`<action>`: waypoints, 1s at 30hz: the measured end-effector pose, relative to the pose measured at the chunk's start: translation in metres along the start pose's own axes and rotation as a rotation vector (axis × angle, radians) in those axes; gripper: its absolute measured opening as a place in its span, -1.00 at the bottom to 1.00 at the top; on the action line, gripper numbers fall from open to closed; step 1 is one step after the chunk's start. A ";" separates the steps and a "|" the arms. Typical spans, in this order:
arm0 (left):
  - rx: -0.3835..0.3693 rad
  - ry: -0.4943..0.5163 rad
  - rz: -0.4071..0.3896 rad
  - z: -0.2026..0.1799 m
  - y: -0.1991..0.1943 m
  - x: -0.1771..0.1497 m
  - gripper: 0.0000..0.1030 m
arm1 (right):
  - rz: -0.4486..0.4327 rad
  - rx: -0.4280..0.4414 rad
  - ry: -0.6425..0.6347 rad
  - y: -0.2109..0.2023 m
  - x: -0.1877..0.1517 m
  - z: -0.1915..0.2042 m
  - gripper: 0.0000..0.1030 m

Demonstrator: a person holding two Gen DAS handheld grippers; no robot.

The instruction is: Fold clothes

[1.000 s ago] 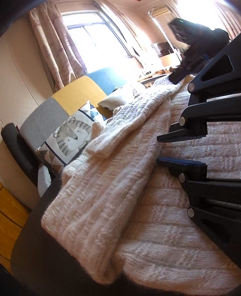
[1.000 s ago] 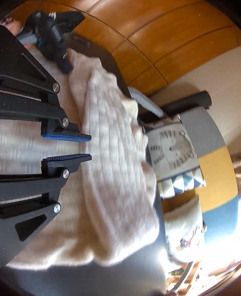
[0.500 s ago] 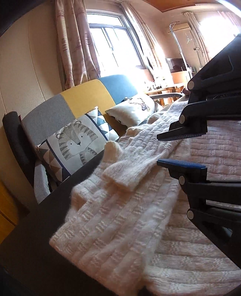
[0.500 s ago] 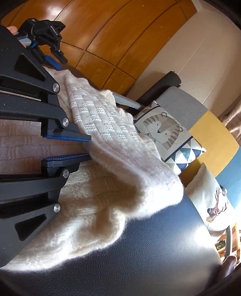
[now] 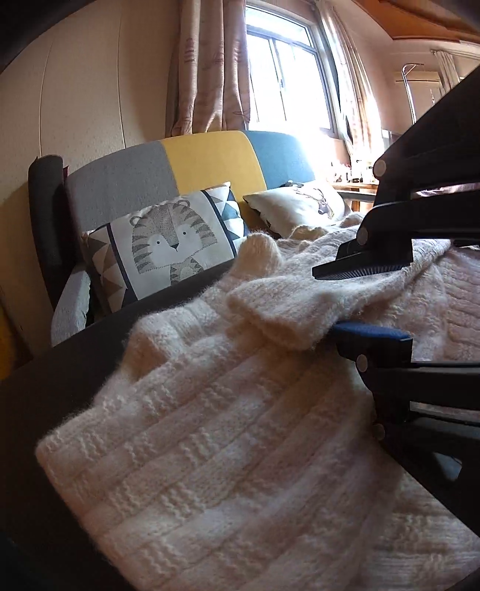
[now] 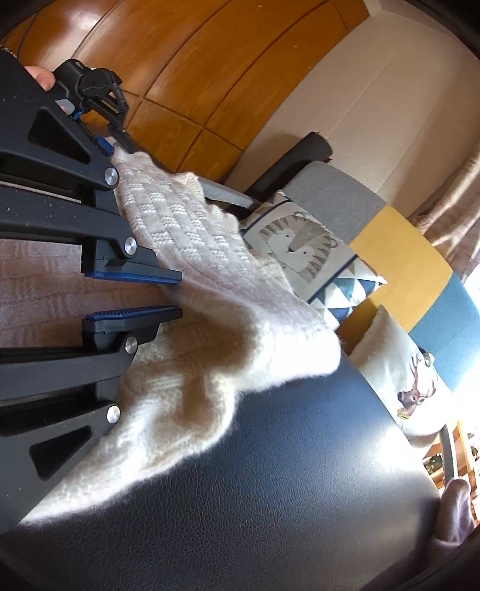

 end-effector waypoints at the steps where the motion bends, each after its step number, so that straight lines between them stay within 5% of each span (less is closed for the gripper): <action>1: -0.003 0.025 -0.014 -0.004 -0.002 0.001 -0.89 | -0.009 -0.006 0.015 -0.001 0.001 -0.003 -0.75; 8: -0.048 0.225 -0.139 -0.038 -0.042 0.013 -0.87 | -0.070 -0.026 0.092 -0.007 0.009 -0.016 -0.78; 18: -0.017 0.199 -0.017 0.009 -0.022 -0.009 -0.84 | -0.089 0.025 0.217 -0.022 0.018 -0.028 -0.74; 30: -0.114 0.222 -0.055 0.023 -0.027 -0.017 -0.81 | 0.018 -0.108 0.144 0.000 0.030 -0.028 -0.77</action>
Point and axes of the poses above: each gripper's, at about its wrist camera, not at the fingertips, and y roughly the way its jaws point, z to its left, x to its top, the point moved 6 cm from there along y, roughly the way its jaws point, and after that the axes turned 2 degrees about z, right-handed, at the moved point
